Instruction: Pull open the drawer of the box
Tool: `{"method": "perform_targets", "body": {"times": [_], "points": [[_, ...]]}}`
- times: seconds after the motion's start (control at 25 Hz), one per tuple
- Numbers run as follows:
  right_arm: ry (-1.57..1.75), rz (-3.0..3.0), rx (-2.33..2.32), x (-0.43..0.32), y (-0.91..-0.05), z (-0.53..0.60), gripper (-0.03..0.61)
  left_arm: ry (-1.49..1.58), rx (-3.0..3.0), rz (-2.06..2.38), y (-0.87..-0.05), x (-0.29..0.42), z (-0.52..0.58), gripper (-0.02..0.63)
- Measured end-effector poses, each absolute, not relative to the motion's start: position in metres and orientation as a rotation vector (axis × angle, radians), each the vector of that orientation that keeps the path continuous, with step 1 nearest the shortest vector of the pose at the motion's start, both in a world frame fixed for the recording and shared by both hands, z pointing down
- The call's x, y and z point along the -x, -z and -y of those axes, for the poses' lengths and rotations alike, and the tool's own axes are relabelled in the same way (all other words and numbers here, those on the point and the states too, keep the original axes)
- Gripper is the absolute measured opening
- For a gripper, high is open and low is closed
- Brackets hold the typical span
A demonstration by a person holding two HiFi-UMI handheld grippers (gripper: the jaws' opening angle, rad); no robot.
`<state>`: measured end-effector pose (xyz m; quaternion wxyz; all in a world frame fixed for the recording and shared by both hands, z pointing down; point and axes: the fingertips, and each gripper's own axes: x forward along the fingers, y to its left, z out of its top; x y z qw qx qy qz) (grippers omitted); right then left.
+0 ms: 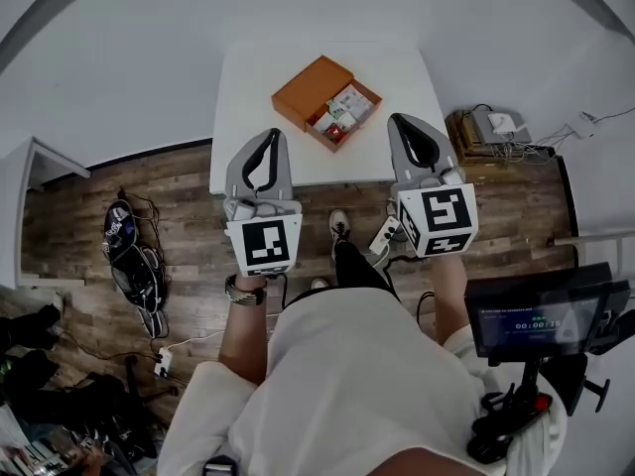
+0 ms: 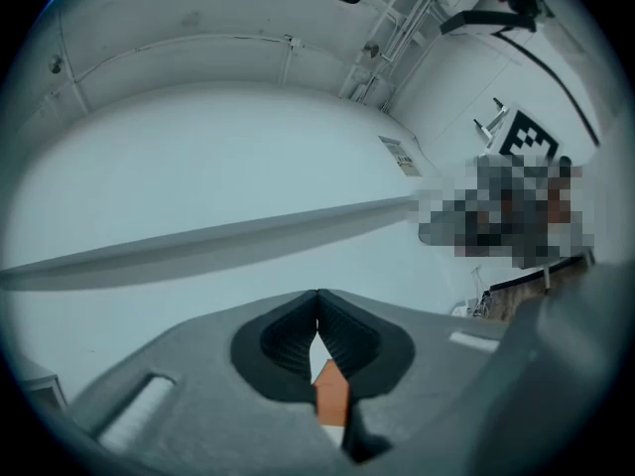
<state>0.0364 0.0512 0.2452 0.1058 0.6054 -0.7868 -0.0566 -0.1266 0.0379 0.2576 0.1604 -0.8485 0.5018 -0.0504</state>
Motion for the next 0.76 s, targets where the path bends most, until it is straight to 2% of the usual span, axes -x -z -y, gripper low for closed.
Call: {"method": "perform_targets", "body": {"times": [0.76], "points": [[0.168, 2.281, -1.814, -0.032, -0.25, -0.061, 0.002, 0.161, 2.437, -1.41, -0.257, 0.132, -0.046, 0.006]]}}
